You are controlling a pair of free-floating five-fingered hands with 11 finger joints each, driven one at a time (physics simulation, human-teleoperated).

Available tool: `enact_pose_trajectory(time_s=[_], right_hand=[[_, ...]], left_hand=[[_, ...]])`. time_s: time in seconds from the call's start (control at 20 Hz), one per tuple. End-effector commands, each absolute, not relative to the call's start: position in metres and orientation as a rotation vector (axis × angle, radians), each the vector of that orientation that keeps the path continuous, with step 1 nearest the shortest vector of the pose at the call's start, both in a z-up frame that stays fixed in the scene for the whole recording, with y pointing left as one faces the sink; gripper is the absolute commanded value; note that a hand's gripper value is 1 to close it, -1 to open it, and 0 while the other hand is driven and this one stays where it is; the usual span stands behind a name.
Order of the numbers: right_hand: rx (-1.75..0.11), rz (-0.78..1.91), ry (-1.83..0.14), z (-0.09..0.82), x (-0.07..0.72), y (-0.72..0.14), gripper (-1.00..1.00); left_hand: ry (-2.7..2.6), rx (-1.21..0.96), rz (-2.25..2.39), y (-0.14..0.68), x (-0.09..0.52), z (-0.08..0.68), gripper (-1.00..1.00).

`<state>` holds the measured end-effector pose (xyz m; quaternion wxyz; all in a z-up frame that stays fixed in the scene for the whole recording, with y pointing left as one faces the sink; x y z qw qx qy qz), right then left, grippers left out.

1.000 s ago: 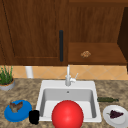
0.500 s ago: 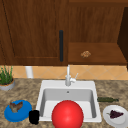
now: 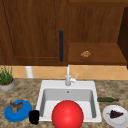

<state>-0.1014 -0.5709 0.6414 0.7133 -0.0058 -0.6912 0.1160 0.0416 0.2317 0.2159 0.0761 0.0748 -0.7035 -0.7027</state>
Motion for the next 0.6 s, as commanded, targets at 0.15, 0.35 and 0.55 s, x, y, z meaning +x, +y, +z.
enact_pose_trajectory(time_s=[0.15, 0.35, 0.55], right_hand=[[0.028, 0.275, -1.557, 0.624, -0.088, -0.621, -1.0], [0.047, 0.293, -1.574, 0.598, -0.086, -0.65, -1.0], [0.052, 0.308, -1.592, 0.575, -0.081, -0.68, -1.0]], left_hand=[[-2.109, 0.224, -2.107, 0.232, 0.042, 0.216, 0.0], [-2.109, 0.224, -2.107, 0.232, 0.042, 0.216, 0.0], [-2.109, 0.224, -2.107, 0.232, 0.042, 0.216, 0.0]])
